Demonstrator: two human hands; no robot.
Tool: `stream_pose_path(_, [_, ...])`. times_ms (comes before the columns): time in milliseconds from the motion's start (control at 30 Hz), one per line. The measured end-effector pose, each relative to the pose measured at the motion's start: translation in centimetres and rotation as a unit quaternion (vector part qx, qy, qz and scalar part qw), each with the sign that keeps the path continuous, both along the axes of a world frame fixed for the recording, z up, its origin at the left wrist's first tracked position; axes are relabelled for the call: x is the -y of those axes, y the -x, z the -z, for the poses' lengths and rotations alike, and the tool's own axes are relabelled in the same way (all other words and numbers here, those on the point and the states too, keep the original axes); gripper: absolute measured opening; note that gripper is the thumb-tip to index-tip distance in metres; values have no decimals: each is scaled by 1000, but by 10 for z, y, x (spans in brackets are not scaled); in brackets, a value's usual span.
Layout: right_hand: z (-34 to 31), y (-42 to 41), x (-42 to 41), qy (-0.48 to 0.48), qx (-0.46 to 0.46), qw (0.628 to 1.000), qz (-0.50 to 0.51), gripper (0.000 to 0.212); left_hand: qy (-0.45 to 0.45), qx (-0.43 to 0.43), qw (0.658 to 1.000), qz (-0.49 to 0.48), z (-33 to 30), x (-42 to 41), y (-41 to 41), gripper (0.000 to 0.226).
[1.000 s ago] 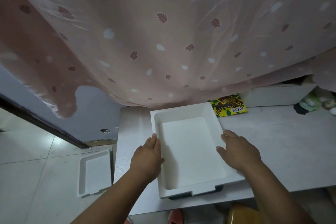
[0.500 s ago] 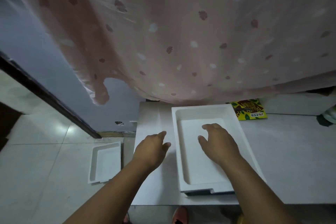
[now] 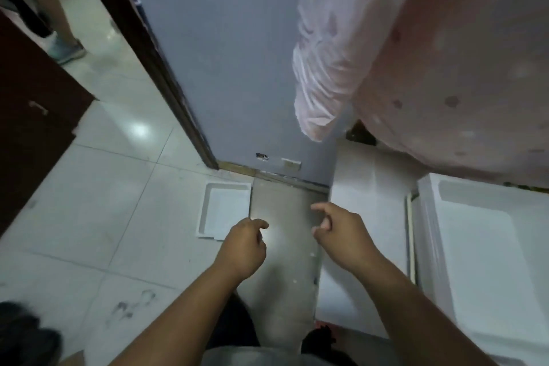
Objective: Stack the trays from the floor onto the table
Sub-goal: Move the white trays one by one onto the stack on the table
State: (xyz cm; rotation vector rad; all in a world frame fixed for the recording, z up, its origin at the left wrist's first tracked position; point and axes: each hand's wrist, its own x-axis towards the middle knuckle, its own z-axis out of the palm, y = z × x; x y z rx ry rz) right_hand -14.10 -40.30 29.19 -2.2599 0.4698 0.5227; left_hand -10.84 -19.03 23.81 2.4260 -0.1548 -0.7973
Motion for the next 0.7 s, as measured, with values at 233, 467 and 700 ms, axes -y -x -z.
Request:
stream_pose_path(233, [117,-72,-113,-6,-82,997,7,33,-14,-96,992,-76,110,-112,-71,35])
stream_pose_path(467, [332,-129,-184,-25,-209,975,66,36,-54,-115,987,-95,296,-194,-136,35])
stream_pose_path(700, [568,-159,-185,33,-254,961,106,51,-102,-118,983,-99,515,-226,-148,39])
